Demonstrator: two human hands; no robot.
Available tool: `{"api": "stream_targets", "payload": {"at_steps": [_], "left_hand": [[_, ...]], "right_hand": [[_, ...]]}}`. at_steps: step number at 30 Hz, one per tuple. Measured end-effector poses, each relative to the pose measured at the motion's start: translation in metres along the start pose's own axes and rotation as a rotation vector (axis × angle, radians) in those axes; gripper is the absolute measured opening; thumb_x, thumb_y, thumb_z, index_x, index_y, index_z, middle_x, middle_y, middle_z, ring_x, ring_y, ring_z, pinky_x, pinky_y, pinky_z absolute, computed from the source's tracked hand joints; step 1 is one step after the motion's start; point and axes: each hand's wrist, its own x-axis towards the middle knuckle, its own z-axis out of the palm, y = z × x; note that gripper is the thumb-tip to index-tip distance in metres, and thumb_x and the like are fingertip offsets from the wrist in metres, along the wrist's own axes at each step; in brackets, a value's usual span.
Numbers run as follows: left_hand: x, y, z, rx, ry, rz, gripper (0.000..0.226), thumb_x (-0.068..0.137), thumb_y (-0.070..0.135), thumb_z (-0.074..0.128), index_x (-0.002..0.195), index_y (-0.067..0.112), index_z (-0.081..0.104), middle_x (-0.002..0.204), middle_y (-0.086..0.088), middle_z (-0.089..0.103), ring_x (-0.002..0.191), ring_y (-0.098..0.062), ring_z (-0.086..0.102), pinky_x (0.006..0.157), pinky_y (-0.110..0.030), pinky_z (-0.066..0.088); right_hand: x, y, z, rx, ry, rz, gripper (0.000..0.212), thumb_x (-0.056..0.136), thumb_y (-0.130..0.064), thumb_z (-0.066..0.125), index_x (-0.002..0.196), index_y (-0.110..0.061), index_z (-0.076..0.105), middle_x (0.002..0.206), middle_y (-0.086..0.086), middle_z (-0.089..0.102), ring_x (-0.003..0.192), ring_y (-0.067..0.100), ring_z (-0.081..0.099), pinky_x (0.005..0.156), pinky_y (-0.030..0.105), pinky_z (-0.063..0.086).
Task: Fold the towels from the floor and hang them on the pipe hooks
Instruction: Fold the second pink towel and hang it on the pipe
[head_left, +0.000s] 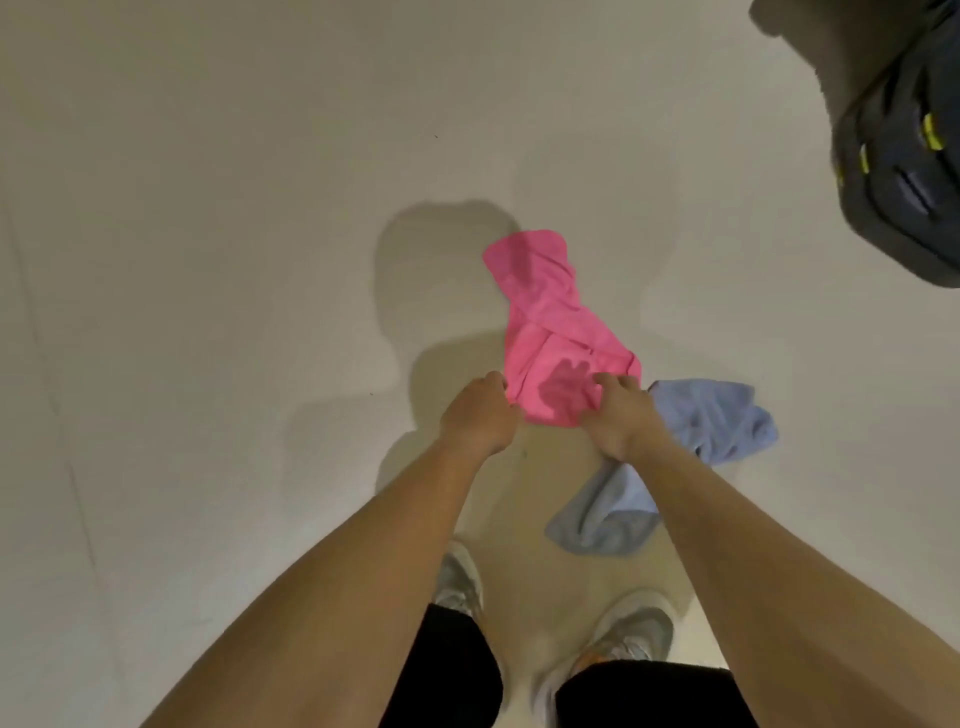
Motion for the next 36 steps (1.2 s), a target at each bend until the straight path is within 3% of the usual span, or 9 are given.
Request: {"api": "stream_targets", "payload": {"at_steps": [6,10,14,17,21,25,29,32,36], "left_hand": [[0.112,-0.014,0.083,-0.081,0.069,0.047,0.067,0.084,0.023,0.065,0.145,0.023,0.038,0.128,-0.016,0.046,0.112,-0.038,0.055,0.096,-0.045,0.050],[0.148,-0.026,0.122,0.025,0.091,0.044,0.069,0.082,0.021,0.074,0.139,0.011,0.038,0.132,-0.016,0.044,0.114,-0.035,0.054,0.094,-0.043,0.048],[0.152,-0.036,0.137,-0.013,0.165,0.105,0.032,0.093,0.010,0.054,0.125,0.016,0.055,0.117,-0.012,0.064,0.104,-0.033,0.063,0.080,-0.038,0.048],[0.127,-0.031,0.118,-0.066,0.235,0.119,0.018,0.097,0.016,0.053,0.114,0.018,0.059,0.105,-0.009,0.068,0.092,-0.030,0.065,0.070,-0.032,0.042],[0.050,-0.003,0.062,-0.055,0.303,0.200,0.022,0.096,0.023,0.059,0.117,0.018,0.061,0.096,-0.007,0.071,0.084,-0.029,0.066,0.067,-0.035,0.045],[-0.057,0.053,-0.009,0.015,0.174,0.262,0.021,0.100,0.022,0.050,0.116,0.020,0.063,0.105,-0.006,0.069,0.093,-0.026,0.064,0.075,-0.037,0.043],[-0.186,0.119,-0.091,-0.040,0.151,0.369,0.007,0.091,0.024,0.052,0.088,0.024,0.058,0.079,0.001,0.063,0.072,-0.022,0.059,0.062,-0.033,0.046],[-0.285,0.167,-0.149,-0.037,0.098,0.423,0.008,0.092,0.019,0.057,0.090,0.024,0.062,0.085,0.001,0.066,0.075,-0.020,0.060,0.062,-0.031,0.045],[-0.404,0.224,-0.213,-0.050,0.058,0.491,0.012,0.090,0.018,0.055,0.084,0.028,0.058,0.083,0.008,0.064,0.079,-0.015,0.058,0.065,-0.027,0.043]], "right_hand": [[0.113,0.034,0.055,-0.178,0.122,-0.086,0.086,0.084,-0.055,0.057,0.153,-0.033,0.012,0.162,0.012,0.003,0.147,0.048,0.006,0.114,0.062,0.022],[0.146,0.050,0.082,-0.320,0.122,-0.123,0.093,0.081,-0.047,0.069,0.152,-0.034,0.010,0.153,0.014,0.013,0.134,0.049,0.026,0.102,0.057,0.039],[0.151,0.057,0.100,-0.323,0.219,-0.175,0.058,0.089,-0.020,0.057,0.143,-0.026,0.036,0.134,0.014,0.038,0.114,0.043,0.047,0.088,0.049,0.048],[0.127,0.057,0.092,-0.175,0.113,-0.207,0.048,0.090,-0.016,0.052,0.137,-0.023,0.048,0.121,0.010,0.053,0.103,0.039,0.060,0.082,0.043,0.052],[0.048,0.048,0.046,-0.123,0.081,-0.182,0.040,0.089,-0.023,0.054,0.128,-0.020,0.051,0.108,0.008,0.065,0.096,0.031,0.064,0.069,0.034,0.047],[-0.060,0.030,-0.019,-0.071,0.043,-0.140,0.037,0.091,-0.030,0.048,0.127,-0.021,0.051,0.098,0.007,0.066,0.085,0.029,0.064,0.063,0.035,0.050],[-0.193,-0.002,-0.109,0.118,0.128,-0.213,0.040,0.099,-0.036,0.047,0.137,-0.022,0.045,0.118,0.005,0.056,0.097,0.028,0.060,0.081,0.043,0.052],[-0.298,-0.026,-0.182,0.140,0.189,-0.332,0.052,0.100,-0.033,0.052,0.150,-0.032,0.036,0.137,0.004,0.043,0.112,0.026,0.056,0.093,0.043,0.049],[-0.424,-0.047,-0.265,0.071,0.230,-0.400,0.047,0.099,-0.033,0.054,0.145,-0.033,0.043,0.140,0.004,0.040,0.115,0.027,0.053,0.089,0.036,0.047]]}}
